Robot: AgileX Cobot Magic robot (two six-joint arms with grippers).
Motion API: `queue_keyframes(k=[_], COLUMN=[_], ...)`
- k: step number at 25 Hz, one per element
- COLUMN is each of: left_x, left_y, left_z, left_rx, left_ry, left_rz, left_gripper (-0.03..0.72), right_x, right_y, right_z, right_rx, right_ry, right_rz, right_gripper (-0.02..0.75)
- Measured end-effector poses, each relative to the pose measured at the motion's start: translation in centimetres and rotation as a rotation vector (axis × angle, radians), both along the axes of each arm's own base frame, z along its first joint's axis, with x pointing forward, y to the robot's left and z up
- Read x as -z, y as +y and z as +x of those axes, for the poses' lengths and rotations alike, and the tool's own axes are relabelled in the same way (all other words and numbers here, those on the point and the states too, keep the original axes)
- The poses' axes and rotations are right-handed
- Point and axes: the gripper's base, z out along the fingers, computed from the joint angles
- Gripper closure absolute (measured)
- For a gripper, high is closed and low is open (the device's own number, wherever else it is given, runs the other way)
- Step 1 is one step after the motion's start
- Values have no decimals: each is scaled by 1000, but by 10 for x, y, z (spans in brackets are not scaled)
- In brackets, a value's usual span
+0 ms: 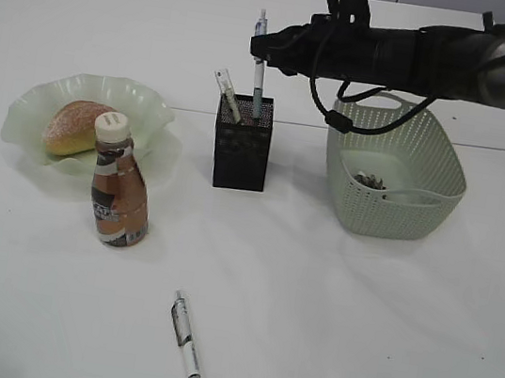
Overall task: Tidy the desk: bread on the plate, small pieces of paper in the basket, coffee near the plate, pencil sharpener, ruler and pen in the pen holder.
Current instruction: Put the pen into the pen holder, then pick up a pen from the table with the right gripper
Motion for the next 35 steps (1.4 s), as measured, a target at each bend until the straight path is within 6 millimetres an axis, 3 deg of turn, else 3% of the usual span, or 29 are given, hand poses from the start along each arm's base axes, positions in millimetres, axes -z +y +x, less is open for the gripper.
queue_keyframes(k=[4, 9, 13, 17, 21, 29, 31, 35], left_x=[0, 0, 0, 0, 0, -1, -2, -3], left_y=[0, 0, 0, 0, 0, 0, 0, 0], left_z=[0, 0, 0, 0, 0, 2, 3, 4], left_rx=[0, 0, 0, 0, 0, -6, -10, -15], left_ry=[0, 0, 0, 0, 0, -26, -36, -51], left_rz=[0, 0, 0, 0, 0, -1, -8, -13], left_gripper=[255, 255, 255, 255, 255, 255, 255, 255], right_x=[1, 1, -1, -26, -63, -106, -112, -110], right_y=[-1, -1, -1, -5, -11, -21, -14, 21], right_z=[1, 1, 1, -6, -28, -82, -94, -123], right_rx=[10, 13, 26, 87, 80, 127, 141, 131], right_ry=[-3, -3, 28, 160, 277, 614, 653, 724], right_rz=[-8, -9, 20, 85, -20, -198, -240, -408], right_gripper=[582, 420, 394, 393, 393, 393, 393, 393])
